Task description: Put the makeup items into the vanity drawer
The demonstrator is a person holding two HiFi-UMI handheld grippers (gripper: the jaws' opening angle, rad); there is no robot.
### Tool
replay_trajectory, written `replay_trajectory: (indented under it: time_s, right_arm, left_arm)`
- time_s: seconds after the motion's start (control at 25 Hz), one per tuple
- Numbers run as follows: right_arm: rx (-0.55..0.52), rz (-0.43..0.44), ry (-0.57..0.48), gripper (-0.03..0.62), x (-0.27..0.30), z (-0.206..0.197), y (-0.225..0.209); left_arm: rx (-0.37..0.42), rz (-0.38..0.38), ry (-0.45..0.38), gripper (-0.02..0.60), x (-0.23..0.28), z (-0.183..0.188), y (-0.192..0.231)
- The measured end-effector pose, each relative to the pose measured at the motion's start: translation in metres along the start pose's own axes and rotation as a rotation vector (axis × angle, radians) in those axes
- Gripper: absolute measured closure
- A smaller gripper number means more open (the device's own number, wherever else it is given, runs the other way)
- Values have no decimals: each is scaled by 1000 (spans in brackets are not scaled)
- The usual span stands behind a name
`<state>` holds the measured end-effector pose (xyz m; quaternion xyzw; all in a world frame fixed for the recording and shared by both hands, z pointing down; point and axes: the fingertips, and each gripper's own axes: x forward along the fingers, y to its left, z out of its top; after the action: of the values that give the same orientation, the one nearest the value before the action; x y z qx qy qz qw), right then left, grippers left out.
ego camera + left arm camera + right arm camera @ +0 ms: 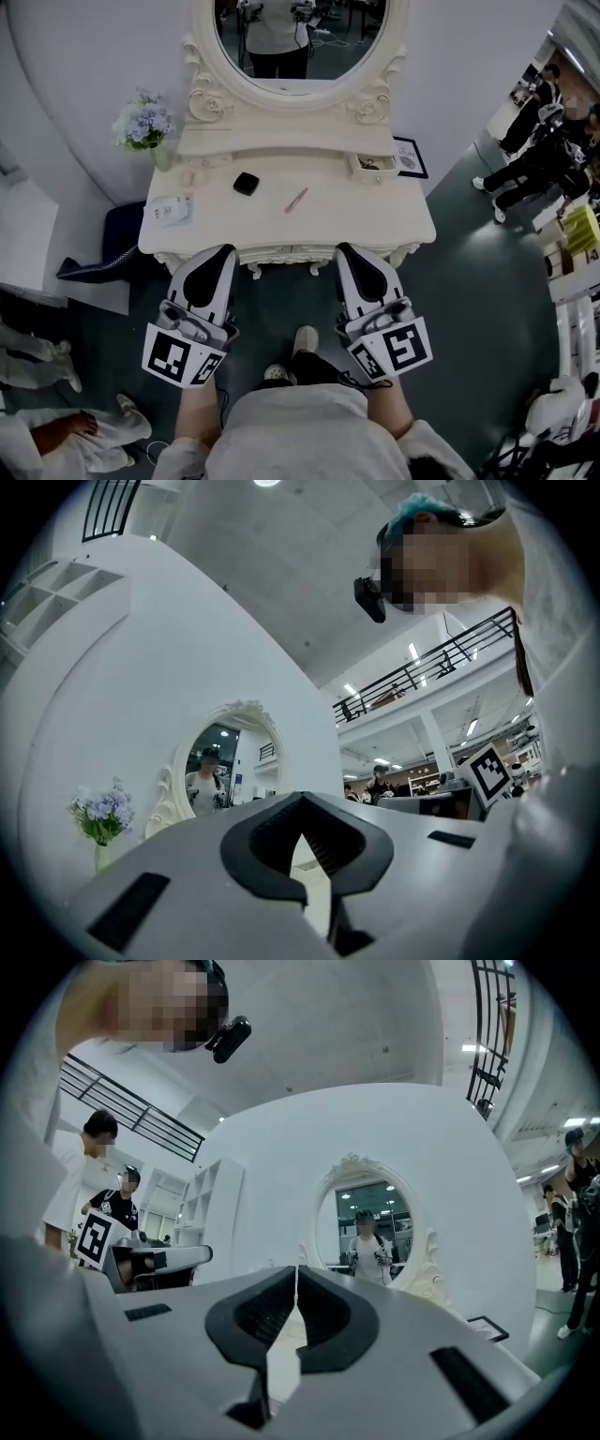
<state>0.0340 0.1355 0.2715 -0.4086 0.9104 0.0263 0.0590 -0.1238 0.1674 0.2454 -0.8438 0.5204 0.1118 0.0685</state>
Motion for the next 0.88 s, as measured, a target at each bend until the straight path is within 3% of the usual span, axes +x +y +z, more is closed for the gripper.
replay_trajectory:
  time_s: [0.88]
  right_arm:
    - [18,89,-8,571,80,-13,-119]
  left_arm:
    - [72,51,-10,574,130,-23,12]
